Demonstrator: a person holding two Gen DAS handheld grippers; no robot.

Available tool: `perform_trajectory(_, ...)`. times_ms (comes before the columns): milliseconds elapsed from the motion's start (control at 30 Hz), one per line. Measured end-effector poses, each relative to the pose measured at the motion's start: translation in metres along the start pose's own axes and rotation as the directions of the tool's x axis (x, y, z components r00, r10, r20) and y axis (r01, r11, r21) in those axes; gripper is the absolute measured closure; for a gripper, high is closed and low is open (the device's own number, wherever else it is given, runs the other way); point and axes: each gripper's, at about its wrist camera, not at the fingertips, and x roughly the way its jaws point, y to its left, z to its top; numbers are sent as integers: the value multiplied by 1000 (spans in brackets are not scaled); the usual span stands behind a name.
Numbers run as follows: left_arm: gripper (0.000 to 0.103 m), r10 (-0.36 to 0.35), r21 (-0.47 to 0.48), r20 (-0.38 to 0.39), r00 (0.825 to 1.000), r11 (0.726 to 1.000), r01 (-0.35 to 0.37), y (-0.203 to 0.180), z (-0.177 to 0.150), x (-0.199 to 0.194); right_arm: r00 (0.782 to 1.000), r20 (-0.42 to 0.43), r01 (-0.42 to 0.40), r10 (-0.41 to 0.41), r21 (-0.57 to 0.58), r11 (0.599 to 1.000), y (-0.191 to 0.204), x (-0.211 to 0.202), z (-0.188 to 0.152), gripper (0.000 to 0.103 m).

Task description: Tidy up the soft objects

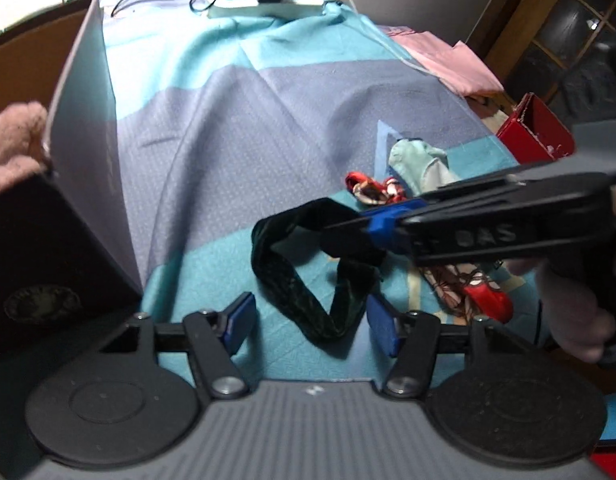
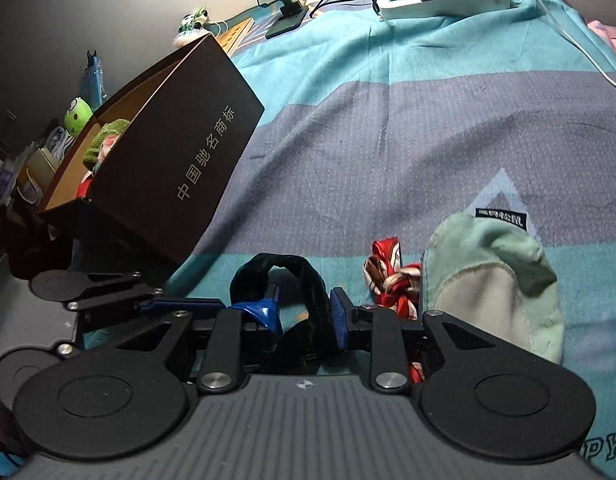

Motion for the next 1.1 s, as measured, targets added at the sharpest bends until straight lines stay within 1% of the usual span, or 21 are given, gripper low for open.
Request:
perform_trajectory(67, 41, 13, 10, 9, 1000, 1000, -13, -4, -1, 2, 1000, 5, -16, 15, 27, 1000, -5, -4, -5, 93)
perform_trajectory(167, 41, 6, 23, 15, 1000, 1000, -6, -8, 1, 4, 999, 23, -38, 37, 72, 997, -12, -6, -10, 95)
perform_trajectory(200, 49, -2, 23, 18, 1000, 1000, 1, -11, 1, 5, 999, 28, -42, 40, 82, 996, -13, -6, -10, 96)
perform_trajectory(233, 61, -12, 30, 17, 1000, 999, 12, -13, 2, 6, 999, 32, -40, 37, 95, 995, -13, -6, -10, 96)
perform_trajectory(267, 66, -13, 40, 17, 1000, 999, 12, -16, 2, 6, 999, 36, -39, 36, 107, 993, -13, -6, -11, 97)
perform_trajectory(300, 79, -18, 50, 13, 1000, 999, 17, -18, 2, 6, 999, 39, -39, 35, 113, 993, -13, -6, -11, 97)
perform_trajectory(333, 85, -15, 56, 13, 1000, 998, 14, -20, 2, 6, 998, 41, -41, 36, 119, 992, -12, -6, -11, 98)
perform_trajectory(400, 93, -17, 58, 10, 1000, 998, 16, -20, 3, 5, 997, 50, -66, 59, 140, 988, -12, -9, -12, 98)
perform_trajectory(500, 94, -41, 59, 30, 999, 998, 39, -19, 2, -8, 993, 59, -113, 105, 176, 978, -8, -18, -13, 98)
perform_trajectory(600, 94, -79, 80, 63, 995, 994, 74, -22, 1, -27, 987, 49, -161, 154, 200, 966, -1, -24, -13, 98)
perform_trajectory(667, 95, -98, 100, 75, 992, 991, 90, -24, 0, -39, 983, 59, -180, 172, 199, 963, 7, -30, -14, 98)
perform_trajectory(767, 95, -128, 125, 113, 985, 986, 113, -24, -3, -62, 972, 72, -234, 224, 193, 953, 22, -40, -8, 98)
perform_trajectory(833, 95, -123, 138, 150, 981, 985, 103, -22, -3, -81, 967, 91, -252, 240, 162, 954, 36, -46, -3, 98)
perform_trajectory(900, 95, -123, 133, 196, 973, 986, 98, -14, -3, -102, 956, 117, -283, 269, 127, 951, 52, -52, 5, 98)
perform_trajectory(967, 95, -116, 118, 242, 963, 989, 89, -2, -2, -123, 940, 141, -325, 309, 104, 940, 65, -54, 17, 98)
perform_trajectory(1033, 95, -99, 95, 299, 949, 993, 74, 12, 0, -146, 926, 159, -359, 343, 80, 930, 79, -53, 29, 98)
perform_trajectory(1100, 95, -72, 79, 342, 937, 996, 48, 25, 1, -163, 918, 183, -364, 351, 44, 930, 91, -53, 40, 98)
